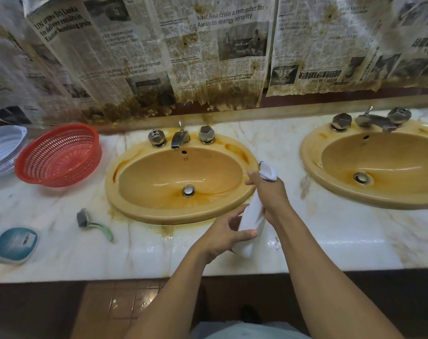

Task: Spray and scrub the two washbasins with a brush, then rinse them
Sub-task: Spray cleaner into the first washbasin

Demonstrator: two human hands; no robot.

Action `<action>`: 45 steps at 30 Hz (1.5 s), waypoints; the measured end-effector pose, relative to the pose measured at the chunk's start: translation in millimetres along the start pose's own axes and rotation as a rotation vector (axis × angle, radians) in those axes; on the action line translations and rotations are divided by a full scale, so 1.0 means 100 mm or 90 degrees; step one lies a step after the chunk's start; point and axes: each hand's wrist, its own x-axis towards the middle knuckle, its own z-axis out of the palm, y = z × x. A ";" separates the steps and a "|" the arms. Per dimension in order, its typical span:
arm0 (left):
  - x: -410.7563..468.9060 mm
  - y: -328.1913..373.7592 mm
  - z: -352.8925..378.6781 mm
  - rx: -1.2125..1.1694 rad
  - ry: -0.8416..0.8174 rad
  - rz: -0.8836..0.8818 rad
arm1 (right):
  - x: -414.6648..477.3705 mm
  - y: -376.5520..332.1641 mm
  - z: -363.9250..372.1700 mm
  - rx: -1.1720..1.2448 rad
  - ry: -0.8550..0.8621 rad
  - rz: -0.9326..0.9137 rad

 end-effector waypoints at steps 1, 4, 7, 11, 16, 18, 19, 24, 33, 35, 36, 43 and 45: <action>0.00 0.01 -0.02 -0.010 -0.004 0.005 | 0.01 -0.02 0.04 -0.006 -0.005 -0.005; -0.01 0.04 -0.08 -0.025 -0.015 0.019 | 0.04 -0.07 0.14 -0.027 0.033 0.007; 0.00 0.05 -0.17 -0.033 -0.019 0.021 | 0.06 -0.07 0.21 -0.035 0.075 0.030; 0.04 0.06 -0.26 -0.025 -0.028 0.020 | 0.09 -0.08 0.27 -0.035 0.072 0.015; 0.11 0.04 -0.36 -0.012 0.006 0.018 | 0.11 -0.22 0.38 -0.029 0.015 -0.002; 0.11 0.05 -0.42 -0.001 0.021 0.014 | 0.13 -0.24 0.46 -0.037 0.021 0.008; 0.11 0.05 -0.45 0.001 0.026 0.012 | 0.14 -0.25 0.50 -0.033 0.026 0.015; 0.08 0.04 -0.59 -0.013 0.021 0.022 | 0.14 -0.25 0.67 -0.055 0.030 0.016; 0.05 0.12 -0.77 -0.069 0.048 0.056 | 0.15 -0.40 0.92 -0.089 -0.003 -0.030; 0.04 0.12 -0.82 -0.067 0.054 0.057 | 0.15 -0.41 0.99 -0.095 0.015 -0.010; 0.03 0.11 -0.86 -0.062 0.055 0.059 | 0.15 -0.40 1.02 -0.093 0.024 -0.005; -0.03 0.07 -1.01 -0.079 0.073 0.066 | 0.07 -0.46 1.17 -0.104 -0.098 -0.071; -0.07 0.03 -1.04 -0.093 0.080 0.071 | 0.05 -0.50 1.22 -0.126 -0.141 -0.070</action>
